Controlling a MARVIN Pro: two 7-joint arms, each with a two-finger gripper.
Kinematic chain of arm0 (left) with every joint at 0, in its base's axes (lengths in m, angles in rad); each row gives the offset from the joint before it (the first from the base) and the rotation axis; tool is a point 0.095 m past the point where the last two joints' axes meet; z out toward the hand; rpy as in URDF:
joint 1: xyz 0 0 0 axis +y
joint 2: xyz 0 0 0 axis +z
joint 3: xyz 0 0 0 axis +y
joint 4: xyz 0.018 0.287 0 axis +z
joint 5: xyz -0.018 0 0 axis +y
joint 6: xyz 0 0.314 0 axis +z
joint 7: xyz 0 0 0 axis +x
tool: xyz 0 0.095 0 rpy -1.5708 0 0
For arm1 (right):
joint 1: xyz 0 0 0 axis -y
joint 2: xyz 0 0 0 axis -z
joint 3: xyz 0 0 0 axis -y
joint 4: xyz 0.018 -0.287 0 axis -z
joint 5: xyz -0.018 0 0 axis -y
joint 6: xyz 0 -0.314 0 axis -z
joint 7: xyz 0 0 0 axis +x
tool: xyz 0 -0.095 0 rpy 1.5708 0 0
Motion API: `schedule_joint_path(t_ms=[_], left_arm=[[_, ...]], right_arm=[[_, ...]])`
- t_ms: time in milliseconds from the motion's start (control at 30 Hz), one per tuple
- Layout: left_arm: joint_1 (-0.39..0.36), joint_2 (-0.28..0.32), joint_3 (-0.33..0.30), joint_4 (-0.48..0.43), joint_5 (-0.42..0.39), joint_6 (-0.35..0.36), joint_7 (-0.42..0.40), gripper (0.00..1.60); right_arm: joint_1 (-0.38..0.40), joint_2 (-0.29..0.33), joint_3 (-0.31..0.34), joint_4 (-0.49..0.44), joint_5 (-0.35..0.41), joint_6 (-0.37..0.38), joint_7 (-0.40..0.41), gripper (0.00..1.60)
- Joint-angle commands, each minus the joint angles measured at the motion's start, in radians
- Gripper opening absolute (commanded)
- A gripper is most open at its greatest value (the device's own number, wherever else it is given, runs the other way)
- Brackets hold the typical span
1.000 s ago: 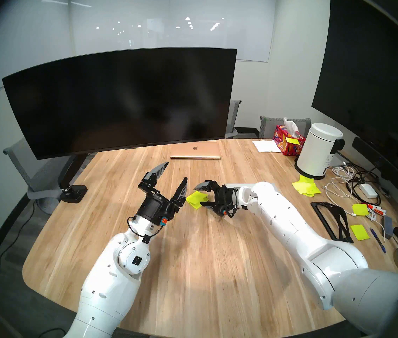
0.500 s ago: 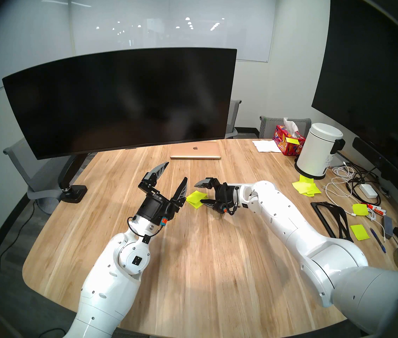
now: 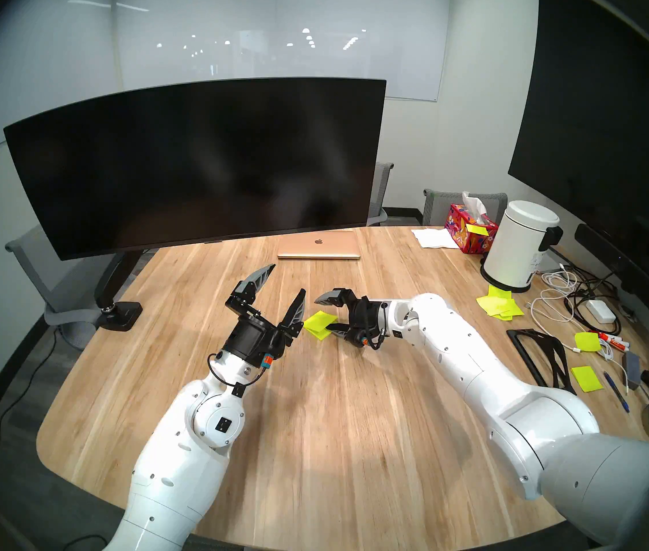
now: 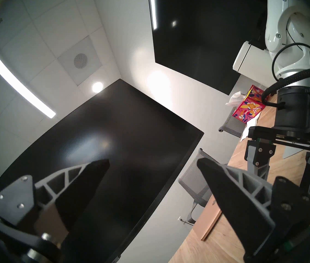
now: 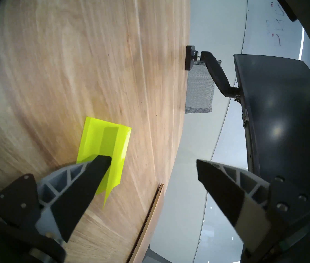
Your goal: Peel one sticky note off the pad and stick it onto the monitor, then press it flat
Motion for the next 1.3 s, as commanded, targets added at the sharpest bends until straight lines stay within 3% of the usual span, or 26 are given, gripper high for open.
schedule_joint_path(t_ms=[0,200,233,267,300,333,1267], left_arm=[[0.000,-0.001,0.002,-0.015,0.001,-0.002,0.002,1.60],[0.000,-0.001,0.002,-0.015,0.001,-0.002,0.002,1.60],[0.000,-0.002,0.002,-0.015,0.001,-0.002,0.002,1.60],[0.000,-0.002,0.002,-0.015,0.001,-0.002,0.002,1.60],[0.000,-0.002,0.002,-0.015,0.001,-0.002,0.002,1.60],[0.000,-0.002,0.002,-0.015,0.001,-0.002,0.002,1.60],[-0.011,0.017,0.005,-0.011,0.012,-0.024,-0.002,1.60]], right_arm=[[0.041,-0.021,-0.005,0.015,-0.006,0.005,-0.023,1.60],[0.052,-0.025,-0.007,0.038,-0.010,0.006,-0.034,1.60],[0.053,-0.026,-0.007,0.041,-0.010,0.008,-0.036,1.03],[0.054,-0.027,-0.007,0.046,-0.011,0.009,-0.040,0.77],[0.056,-0.027,-0.008,0.052,-0.011,0.006,-0.046,0.28],[0.054,-0.027,-0.006,0.053,-0.011,0.013,-0.048,0.00],[0.057,-0.010,-0.007,0.111,-0.027,-0.009,-0.128,0.00]])
